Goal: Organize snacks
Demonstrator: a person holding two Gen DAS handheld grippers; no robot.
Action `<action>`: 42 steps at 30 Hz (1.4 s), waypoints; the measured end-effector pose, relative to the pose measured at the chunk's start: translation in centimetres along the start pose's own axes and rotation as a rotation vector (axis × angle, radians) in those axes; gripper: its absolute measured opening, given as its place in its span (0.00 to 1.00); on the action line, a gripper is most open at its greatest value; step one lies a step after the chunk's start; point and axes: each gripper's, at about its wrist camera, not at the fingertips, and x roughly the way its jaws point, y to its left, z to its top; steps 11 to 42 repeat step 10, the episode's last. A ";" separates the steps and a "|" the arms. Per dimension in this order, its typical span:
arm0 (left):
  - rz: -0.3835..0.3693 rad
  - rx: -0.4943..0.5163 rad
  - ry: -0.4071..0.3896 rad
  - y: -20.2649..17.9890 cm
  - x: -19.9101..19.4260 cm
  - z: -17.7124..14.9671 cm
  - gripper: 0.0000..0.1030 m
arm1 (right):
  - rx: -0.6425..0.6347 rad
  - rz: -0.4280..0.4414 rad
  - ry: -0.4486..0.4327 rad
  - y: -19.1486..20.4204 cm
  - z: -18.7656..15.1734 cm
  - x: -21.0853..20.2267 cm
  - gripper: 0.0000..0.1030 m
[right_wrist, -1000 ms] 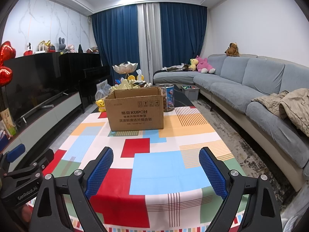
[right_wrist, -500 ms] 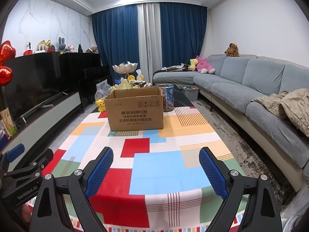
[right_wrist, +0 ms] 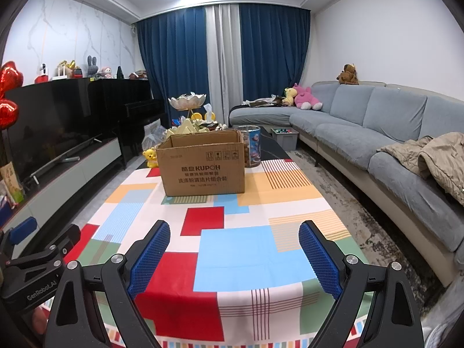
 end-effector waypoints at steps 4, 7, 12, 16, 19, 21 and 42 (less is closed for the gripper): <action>0.002 0.001 -0.002 0.0 0.0 0.0 1.00 | 0.001 0.000 0.002 0.0 0.0 0.0 0.89; 0.012 0.002 -0.015 0.1 -0.1 -0.2 1.00 | 0.001 0.000 0.002 0.0 0.0 0.0 0.89; 0.014 0.004 -0.016 0.1 -0.1 -0.3 1.00 | 0.002 0.000 0.002 0.0 0.0 0.0 0.89; 0.014 0.004 -0.016 0.1 -0.1 -0.3 1.00 | 0.002 0.000 0.002 0.0 0.0 0.0 0.89; 0.014 0.004 -0.016 0.1 -0.1 -0.3 1.00 | 0.002 0.000 0.002 0.0 0.0 0.0 0.89; 0.014 0.004 -0.016 0.1 -0.1 -0.3 1.00 | 0.002 0.000 0.002 0.0 0.0 0.0 0.89; 0.014 0.004 -0.016 0.1 -0.1 -0.3 1.00 | 0.002 0.000 0.002 0.0 0.0 0.0 0.89</action>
